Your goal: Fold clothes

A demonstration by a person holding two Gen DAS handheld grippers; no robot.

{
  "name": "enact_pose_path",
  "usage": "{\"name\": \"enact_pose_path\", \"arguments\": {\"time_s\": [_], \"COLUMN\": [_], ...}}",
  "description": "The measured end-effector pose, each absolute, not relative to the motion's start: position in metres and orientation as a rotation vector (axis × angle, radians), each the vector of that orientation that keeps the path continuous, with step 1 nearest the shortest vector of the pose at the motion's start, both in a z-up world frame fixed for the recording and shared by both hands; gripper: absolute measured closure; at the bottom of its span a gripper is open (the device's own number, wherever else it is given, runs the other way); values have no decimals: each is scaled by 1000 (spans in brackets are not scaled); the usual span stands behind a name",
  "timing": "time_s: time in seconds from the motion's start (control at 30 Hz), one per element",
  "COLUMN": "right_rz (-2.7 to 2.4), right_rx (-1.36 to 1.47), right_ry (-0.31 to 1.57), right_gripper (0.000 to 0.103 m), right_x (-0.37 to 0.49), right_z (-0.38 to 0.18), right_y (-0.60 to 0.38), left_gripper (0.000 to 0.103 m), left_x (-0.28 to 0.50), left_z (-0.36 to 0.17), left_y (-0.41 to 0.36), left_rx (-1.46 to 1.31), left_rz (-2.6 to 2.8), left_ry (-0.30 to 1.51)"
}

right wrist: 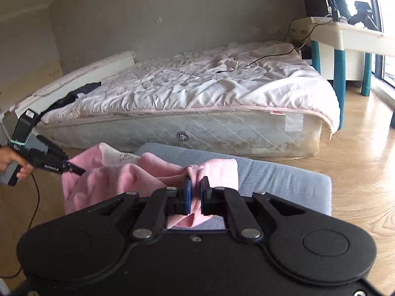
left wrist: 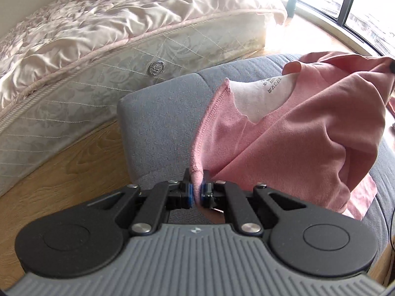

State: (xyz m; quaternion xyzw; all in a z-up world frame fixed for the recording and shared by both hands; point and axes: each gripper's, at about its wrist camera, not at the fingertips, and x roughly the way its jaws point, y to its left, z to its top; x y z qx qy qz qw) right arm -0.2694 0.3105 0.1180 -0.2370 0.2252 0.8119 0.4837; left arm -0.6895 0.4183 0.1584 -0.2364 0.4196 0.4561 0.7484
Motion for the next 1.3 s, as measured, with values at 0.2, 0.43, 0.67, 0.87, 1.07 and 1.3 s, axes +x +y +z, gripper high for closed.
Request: {"name": "enact_pose_path", "arguments": {"time_s": [0.2,0.43,0.67,0.87,1.07,1.3], "right_rz": [1937,1899,1985,1932,1881,1569], "right_rx": [-1162,-1567,-1418,-1290,-1326,-1408], "right_ry": [687,894,380,224,458,417], "right_gripper": [95,94,63,50,98,98], "right_x": [-292,-309,-314,-317,-287,-220], "right_z": [113,70,86,29,34,81], "right_y": [269,220,269,350,368,301], "left_gripper": [96,96,96,96,96,96], "left_x": [-670,-656,-657,-645,-643,-647], "left_z": [141,119,122,121,119,115], "left_y": [421,386,371,367,365,364], "left_rx": [-595,-591,-614,-570,-556,-600], "left_rz": [879,802,826,817,793,750], "left_ry": [997,1101,1095,1148,1135,1085]}}
